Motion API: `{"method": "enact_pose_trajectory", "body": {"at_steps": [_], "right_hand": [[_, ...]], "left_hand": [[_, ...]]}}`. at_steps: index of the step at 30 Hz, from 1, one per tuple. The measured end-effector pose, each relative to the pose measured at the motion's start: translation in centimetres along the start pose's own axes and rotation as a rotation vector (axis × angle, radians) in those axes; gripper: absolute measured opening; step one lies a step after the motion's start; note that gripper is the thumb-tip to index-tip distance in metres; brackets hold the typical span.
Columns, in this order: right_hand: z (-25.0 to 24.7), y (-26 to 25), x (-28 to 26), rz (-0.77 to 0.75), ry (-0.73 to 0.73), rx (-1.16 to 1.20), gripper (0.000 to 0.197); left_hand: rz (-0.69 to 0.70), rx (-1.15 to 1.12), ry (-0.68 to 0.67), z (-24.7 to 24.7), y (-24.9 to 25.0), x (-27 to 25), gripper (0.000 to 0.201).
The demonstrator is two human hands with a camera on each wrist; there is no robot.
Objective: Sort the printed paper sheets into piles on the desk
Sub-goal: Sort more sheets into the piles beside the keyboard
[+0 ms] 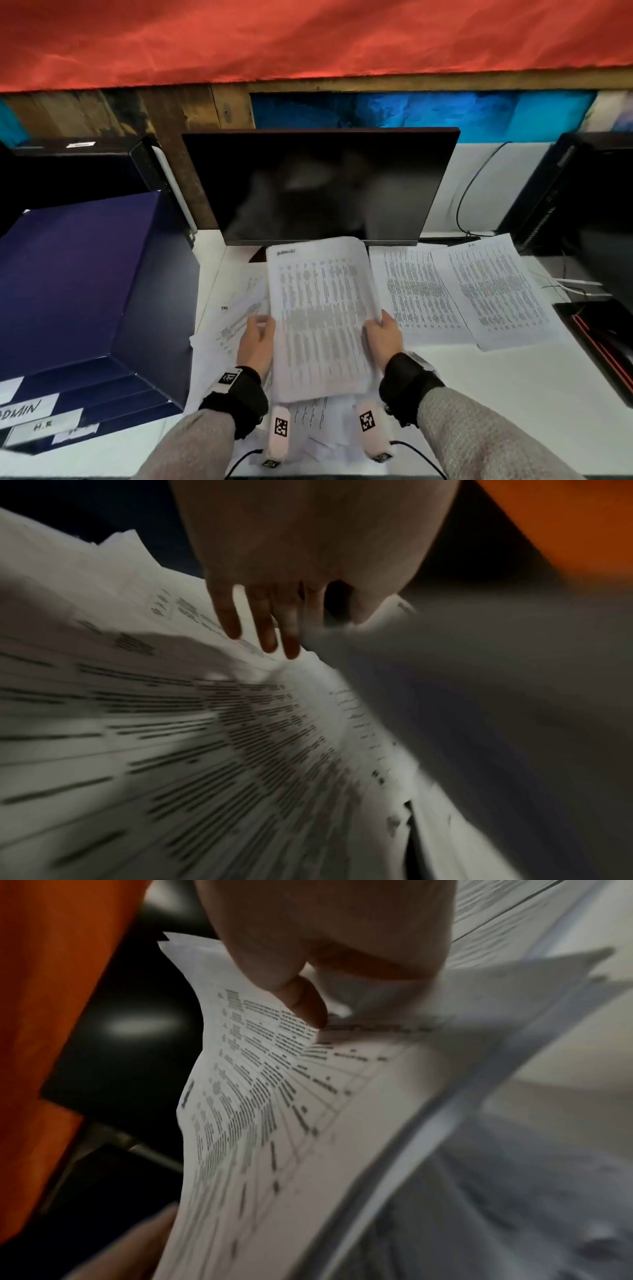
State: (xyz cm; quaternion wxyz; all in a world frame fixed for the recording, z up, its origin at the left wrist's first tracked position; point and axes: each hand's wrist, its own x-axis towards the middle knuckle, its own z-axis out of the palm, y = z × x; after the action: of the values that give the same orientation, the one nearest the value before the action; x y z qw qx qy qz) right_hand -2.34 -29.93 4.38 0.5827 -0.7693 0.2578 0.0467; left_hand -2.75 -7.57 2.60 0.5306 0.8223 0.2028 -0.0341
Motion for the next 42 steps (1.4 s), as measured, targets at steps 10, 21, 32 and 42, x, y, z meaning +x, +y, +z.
{"method": "enact_pose_trajectory", "body": {"at_steps": [10, 21, 32, 42], "right_hand": [[-14.0, 9.6, 2.5, 0.403, 0.234, -0.171, 0.043], [-13.8, 7.3, 2.9, 0.298, 0.308, -0.812, 0.074], [-11.2, 7.4, 2.6, 0.309, 0.178, -0.691, 0.059], [-17.7, 10.2, 3.9, 0.425, 0.187, -0.678, 0.080]], "left_hand": [[-0.123, 0.825, -0.033, 0.4, -6.3, -0.8, 0.070], [-0.214, 0.813, 0.063, -0.8, -8.2, -1.2, 0.104], [0.194, 0.708, 0.002, 4.1, -1.0, -3.8, 0.063], [-0.191, 0.103, -0.455, 18.3, 4.8, -3.4, 0.053]]}}
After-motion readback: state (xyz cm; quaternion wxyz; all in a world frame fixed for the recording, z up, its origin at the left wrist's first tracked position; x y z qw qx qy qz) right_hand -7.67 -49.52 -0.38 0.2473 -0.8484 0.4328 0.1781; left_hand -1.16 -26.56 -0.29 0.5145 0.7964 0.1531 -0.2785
